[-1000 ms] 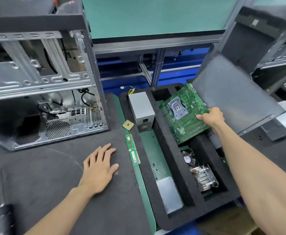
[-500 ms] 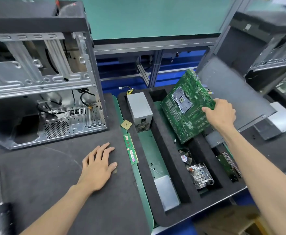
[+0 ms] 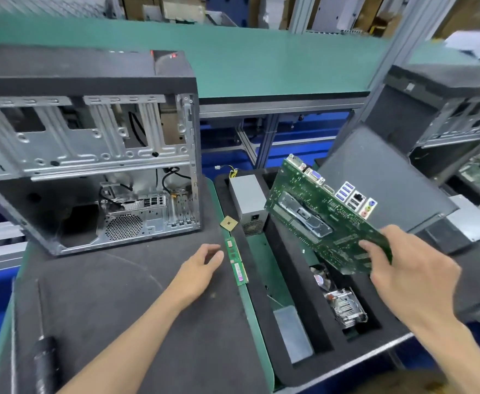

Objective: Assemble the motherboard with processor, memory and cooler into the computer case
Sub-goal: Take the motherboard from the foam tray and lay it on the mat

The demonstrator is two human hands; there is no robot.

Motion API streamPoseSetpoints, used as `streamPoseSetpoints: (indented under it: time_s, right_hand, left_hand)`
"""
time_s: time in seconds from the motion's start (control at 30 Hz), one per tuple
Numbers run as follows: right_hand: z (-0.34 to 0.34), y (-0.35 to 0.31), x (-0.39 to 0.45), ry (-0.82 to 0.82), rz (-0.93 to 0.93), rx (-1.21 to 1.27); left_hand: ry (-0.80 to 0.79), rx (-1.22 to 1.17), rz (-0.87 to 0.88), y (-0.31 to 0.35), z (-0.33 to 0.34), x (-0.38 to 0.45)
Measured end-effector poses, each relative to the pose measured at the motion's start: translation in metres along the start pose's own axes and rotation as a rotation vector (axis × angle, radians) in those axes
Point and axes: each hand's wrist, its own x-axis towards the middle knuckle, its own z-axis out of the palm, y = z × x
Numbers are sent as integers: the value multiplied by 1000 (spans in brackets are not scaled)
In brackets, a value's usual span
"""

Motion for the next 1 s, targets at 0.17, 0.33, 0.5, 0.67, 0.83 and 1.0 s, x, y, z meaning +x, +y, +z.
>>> streamPoseSetpoints:
  time_s: [0.17, 0.33, 0.5, 0.67, 0.83, 1.0]
  right_hand:
    - [1, -40, -33, 124, -343, 58]
    - [13, -74, -55, 169, -606, 80]
    - [27, -99, -76, 178, -715, 166]
    - [46, -127, -99, 121, -713, 233]
    - [64, -145, -120, 60, -671, 295]
    - [76, -146, -137, -119, -636, 363]
  left_hand:
    - [-111, -867, -147, 34, -14, -21]
    - [-248, -1121, -188, 34, -54, -43]
    - [-308, -1094, -206, 8, -83, -71]
    - [-170, -1126, -262, -30, -91, -87]
    - [-64, -1116, -242, -63, -98, -100]
    - [114, -992, -251, -89, -107, -108]
